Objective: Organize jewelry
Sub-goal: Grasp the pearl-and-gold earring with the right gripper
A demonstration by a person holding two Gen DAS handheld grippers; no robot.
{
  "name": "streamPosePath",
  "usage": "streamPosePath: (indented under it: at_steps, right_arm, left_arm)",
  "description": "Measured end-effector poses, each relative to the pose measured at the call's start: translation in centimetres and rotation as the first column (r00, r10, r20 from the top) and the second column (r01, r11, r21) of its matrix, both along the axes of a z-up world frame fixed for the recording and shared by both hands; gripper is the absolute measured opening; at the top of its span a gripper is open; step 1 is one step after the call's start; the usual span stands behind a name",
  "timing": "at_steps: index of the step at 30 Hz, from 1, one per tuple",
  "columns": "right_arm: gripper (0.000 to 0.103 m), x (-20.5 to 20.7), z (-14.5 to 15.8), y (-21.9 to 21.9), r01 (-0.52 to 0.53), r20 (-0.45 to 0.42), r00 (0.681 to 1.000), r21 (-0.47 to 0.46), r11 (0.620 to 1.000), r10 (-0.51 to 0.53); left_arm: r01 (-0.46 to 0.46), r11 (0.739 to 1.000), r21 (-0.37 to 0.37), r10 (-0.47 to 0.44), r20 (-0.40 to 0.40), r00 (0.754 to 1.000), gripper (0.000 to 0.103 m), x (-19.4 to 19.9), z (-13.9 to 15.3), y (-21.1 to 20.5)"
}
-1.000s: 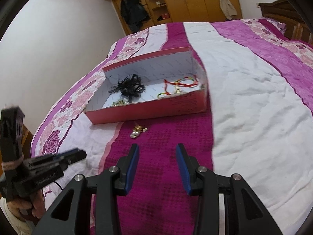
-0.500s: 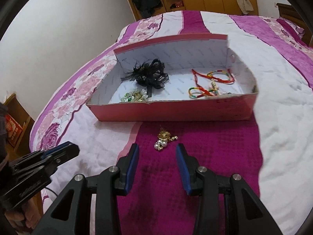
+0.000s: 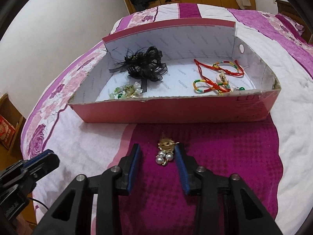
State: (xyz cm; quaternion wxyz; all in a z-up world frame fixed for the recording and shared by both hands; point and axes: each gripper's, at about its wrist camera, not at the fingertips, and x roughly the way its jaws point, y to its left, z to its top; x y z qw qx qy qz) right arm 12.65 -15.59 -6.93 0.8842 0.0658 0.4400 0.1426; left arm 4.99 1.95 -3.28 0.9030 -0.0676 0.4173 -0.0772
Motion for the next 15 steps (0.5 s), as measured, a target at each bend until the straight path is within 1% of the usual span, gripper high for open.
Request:
streamPosePath:
  at_steps: [2, 7, 15]
  right_arm:
    - [0.019, 0.0, 0.0, -0.2, 0.003, -0.004, 1.0, 0.001, 1.0, -0.003]
    - [0.018, -0.5, 0.3, -0.2, -0.019, 0.004, 1.0, -0.003, 1.0, 0.019]
    - [0.018, -2.7, 2.2, -1.3, -0.048, 0.027, 0.999, 0.038, 0.998, 0.047]
  left_arm:
    - [0.001, 1.0, 0.002, -0.001, 0.001, 1.0, 0.009, 0.0, 0.1, -0.1]
    - [0.006, 1.0, 0.007, -0.006, 0.007, 1.0, 0.009, -0.2, 0.3, -0.4]
    - [0.022, 1.0, 0.008, -0.022, 0.032, 0.999, 0.009, -0.6, 1.2, -1.1]
